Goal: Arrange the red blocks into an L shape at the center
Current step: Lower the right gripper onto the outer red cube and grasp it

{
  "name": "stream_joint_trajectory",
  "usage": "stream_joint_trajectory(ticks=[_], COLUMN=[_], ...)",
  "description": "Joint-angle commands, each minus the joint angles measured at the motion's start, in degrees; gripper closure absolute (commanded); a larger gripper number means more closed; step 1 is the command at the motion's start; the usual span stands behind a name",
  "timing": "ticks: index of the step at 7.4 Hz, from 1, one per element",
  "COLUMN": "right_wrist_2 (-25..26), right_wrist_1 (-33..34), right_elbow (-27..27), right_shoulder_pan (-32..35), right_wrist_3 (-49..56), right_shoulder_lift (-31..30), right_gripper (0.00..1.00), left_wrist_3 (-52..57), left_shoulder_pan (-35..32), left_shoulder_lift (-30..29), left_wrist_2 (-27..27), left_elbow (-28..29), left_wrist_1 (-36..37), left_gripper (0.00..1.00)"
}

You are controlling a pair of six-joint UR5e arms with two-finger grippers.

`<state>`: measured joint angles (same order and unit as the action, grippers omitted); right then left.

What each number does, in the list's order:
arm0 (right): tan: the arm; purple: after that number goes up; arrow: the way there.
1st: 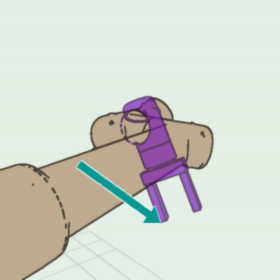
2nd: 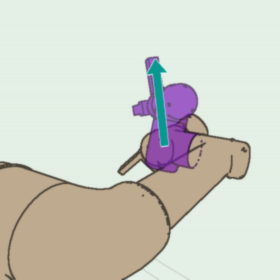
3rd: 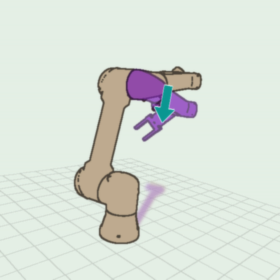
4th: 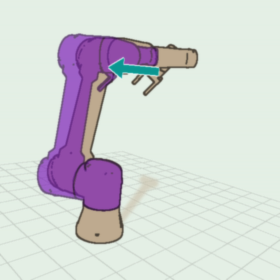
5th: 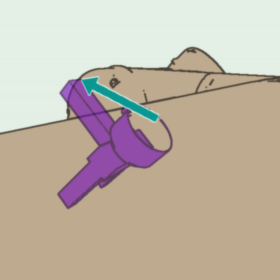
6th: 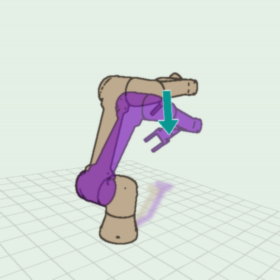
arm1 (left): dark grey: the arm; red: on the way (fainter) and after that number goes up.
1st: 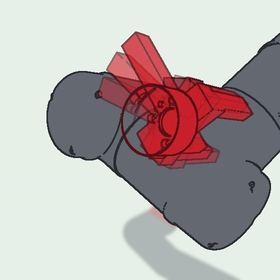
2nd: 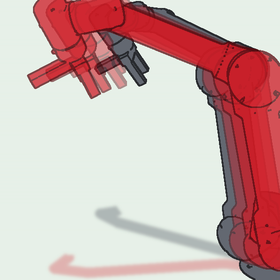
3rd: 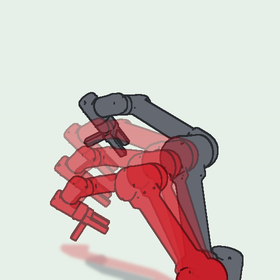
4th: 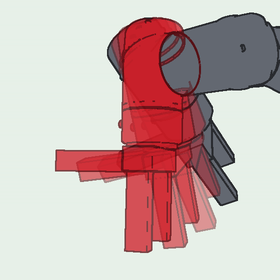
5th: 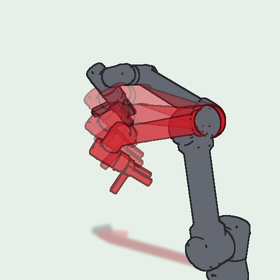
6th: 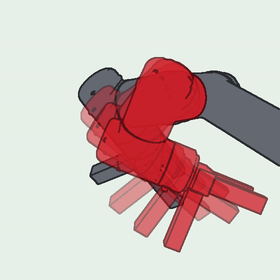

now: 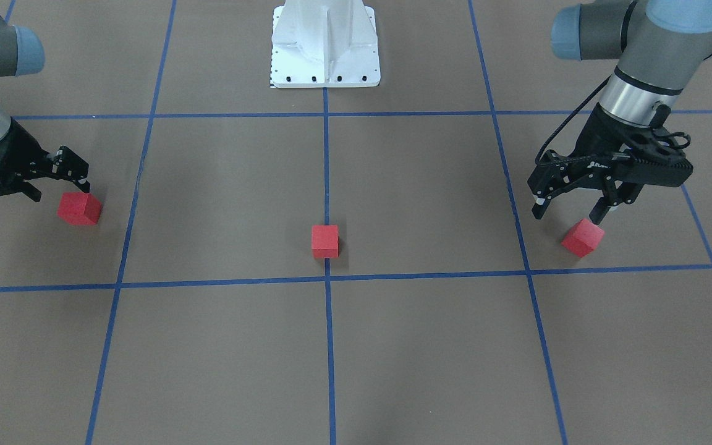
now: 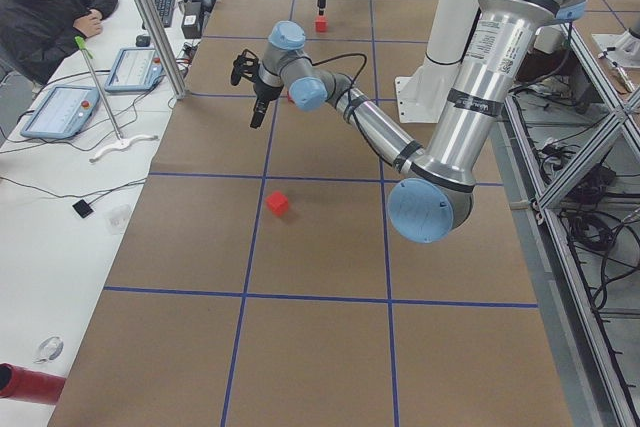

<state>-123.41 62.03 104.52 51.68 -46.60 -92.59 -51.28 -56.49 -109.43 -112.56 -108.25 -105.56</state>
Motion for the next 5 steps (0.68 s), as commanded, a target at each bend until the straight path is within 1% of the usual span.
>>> stream_joint_trajectory(ticks=[1,3,5], right_wrist_2=[0.3,0.1,0.1], right_wrist_1=[-0.3,-0.2,-0.2], right_elbow=[-2.9,-5.1,-5.3], right_shoulder_pan=[-0.6,-1.7,-2.7], right_wrist_3=[0.1,0.2,-0.2], right_shoulder_lift=[0.0,0.7,1.1], right_gripper=[0.01,0.01,0.01], left_wrist_3=[0.0,-0.1,-0.1], left_shoulder_pan=[-0.1,-0.2,-0.1], left_shoulder_lift=[0.3,0.3,0.3], left_wrist_2=[-0.2,-0.2,-0.2], left_elbow=[0.1,0.1,0.4], left_wrist_1=[-0.4,-0.4,-0.4], left_gripper=[0.01,0.01,0.01])
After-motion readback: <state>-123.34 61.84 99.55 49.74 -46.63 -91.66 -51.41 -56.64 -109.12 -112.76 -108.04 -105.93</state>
